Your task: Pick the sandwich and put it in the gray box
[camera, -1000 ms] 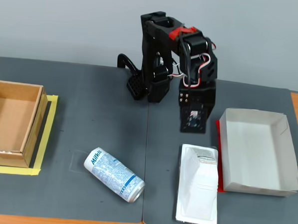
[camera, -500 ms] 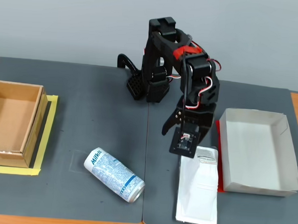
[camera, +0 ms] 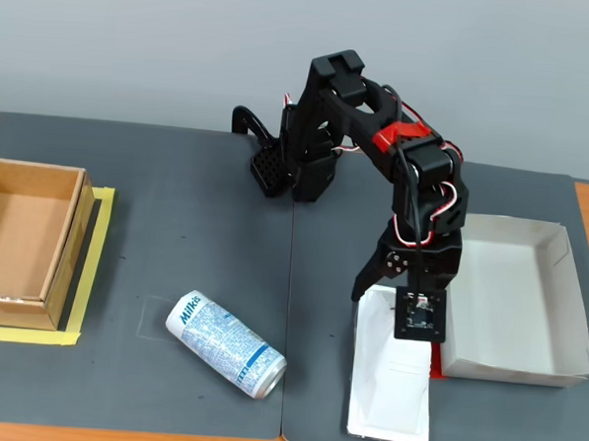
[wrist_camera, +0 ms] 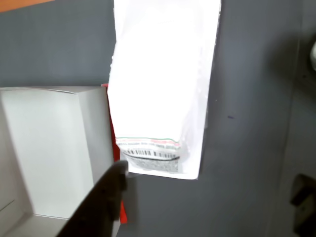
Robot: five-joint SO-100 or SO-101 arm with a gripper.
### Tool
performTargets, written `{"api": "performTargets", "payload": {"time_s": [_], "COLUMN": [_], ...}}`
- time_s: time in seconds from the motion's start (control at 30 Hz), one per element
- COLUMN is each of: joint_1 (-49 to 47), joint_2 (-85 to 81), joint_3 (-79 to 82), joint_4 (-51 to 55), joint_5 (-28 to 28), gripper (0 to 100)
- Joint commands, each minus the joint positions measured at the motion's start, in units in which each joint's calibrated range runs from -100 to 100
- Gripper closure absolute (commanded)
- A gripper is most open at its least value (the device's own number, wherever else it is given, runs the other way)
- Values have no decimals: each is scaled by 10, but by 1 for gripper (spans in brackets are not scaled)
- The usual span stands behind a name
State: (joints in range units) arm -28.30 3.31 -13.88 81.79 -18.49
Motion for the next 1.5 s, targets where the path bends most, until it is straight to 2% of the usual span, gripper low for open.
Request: {"api": "performTargets", "payload": {"time_s": [0.0,0.57,1.47], "joint_1": [-7,-36,-31], "joint_2": [5,59,88], "joint_3": [-37,-39,-32], "joint_4": [-18,-80,-71], "joint_5": [6,0,-13], "gripper": [63,63,63]}}
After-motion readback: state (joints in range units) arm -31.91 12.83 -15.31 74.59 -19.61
